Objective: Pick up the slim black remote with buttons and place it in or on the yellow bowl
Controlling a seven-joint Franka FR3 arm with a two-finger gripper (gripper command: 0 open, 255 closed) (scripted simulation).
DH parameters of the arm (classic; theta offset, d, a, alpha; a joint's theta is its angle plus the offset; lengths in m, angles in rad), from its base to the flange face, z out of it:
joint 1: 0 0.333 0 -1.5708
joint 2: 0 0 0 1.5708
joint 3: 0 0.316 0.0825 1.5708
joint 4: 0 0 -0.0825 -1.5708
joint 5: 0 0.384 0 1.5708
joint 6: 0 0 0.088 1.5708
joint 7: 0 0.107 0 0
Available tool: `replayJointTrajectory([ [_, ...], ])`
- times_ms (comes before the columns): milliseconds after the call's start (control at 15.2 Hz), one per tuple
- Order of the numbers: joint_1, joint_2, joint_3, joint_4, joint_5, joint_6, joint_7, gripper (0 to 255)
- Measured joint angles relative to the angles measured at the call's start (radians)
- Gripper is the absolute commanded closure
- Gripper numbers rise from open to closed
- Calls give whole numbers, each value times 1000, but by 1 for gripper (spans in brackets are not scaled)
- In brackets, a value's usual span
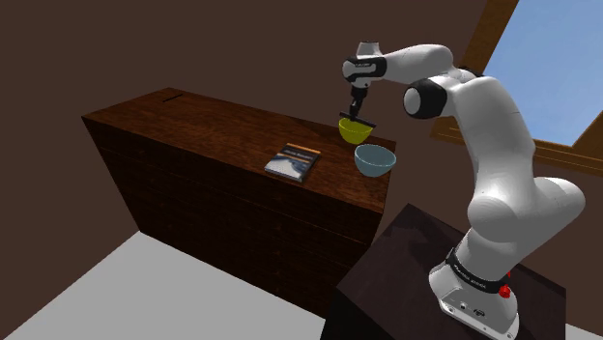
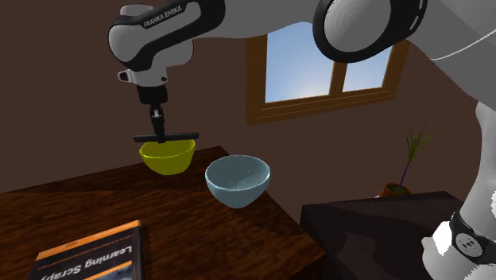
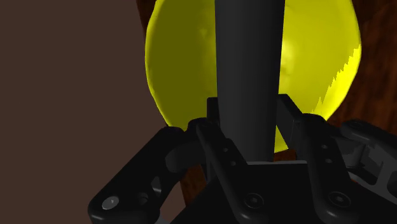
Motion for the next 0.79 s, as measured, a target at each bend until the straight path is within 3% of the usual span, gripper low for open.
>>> replayJointTrajectory([
  [594,1,12,1,-26,2,39,-1,255],
  [660,1,12,1,-27,2,39,-1,0],
  [792,1,12,1,-26,2,39,-1,0],
])
